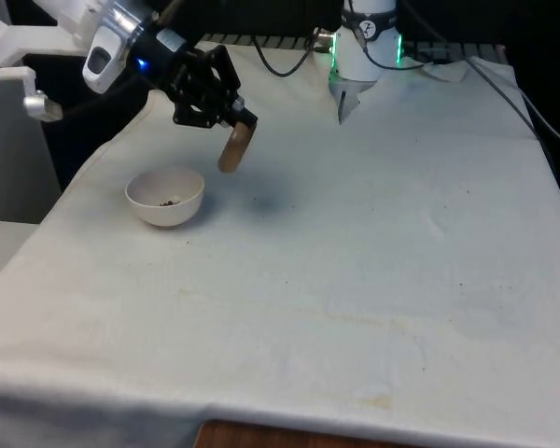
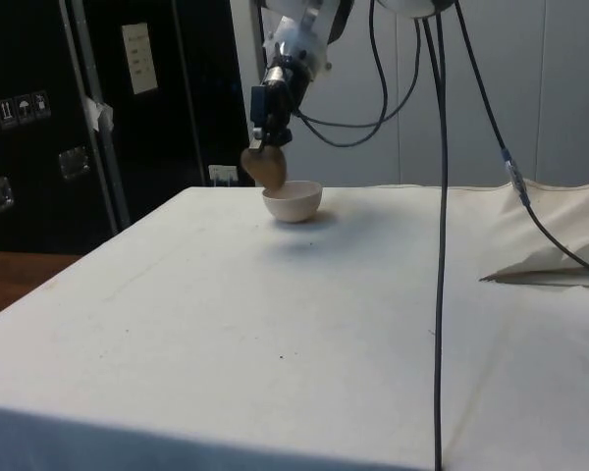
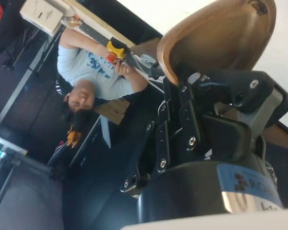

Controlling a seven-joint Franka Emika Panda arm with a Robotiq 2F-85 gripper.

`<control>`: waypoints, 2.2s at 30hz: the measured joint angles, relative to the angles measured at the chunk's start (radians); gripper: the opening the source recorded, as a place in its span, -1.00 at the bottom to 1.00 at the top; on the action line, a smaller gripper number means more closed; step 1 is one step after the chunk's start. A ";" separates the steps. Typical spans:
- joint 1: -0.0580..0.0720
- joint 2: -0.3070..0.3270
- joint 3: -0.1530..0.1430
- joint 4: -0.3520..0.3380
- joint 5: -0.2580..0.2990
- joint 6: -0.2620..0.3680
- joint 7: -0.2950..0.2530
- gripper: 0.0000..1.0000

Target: Pour the coffee beans from the cup into the bowl.

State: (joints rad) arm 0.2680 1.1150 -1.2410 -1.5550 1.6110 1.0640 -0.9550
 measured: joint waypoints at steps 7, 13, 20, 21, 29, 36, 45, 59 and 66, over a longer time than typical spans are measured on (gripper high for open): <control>0.024 -0.001 0.000 0.000 -0.029 0.027 0.001 -0.98; 0.042 -0.004 0.000 0.000 -0.049 0.049 0.001 -0.98; 0.066 -0.005 0.000 0.000 -0.070 0.080 0.001 -0.98; 0.070 -0.005 0.000 0.000 -0.073 0.084 0.001 -0.98; 0.097 -0.005 0.001 0.000 -0.092 0.119 0.001 -0.98; 0.118 -0.005 0.001 -0.001 -0.110 0.147 -0.001 -0.98; 0.141 -0.005 0.002 -0.004 -0.125 0.170 -0.006 -0.98; 0.182 -0.005 0.005 -0.004 -0.149 0.197 -0.006 -0.98; 0.200 -0.005 0.010 -0.004 -0.175 0.221 -0.009 -0.98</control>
State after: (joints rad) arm 0.4680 1.1100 -1.2310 -1.5590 1.4360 1.2850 -0.9640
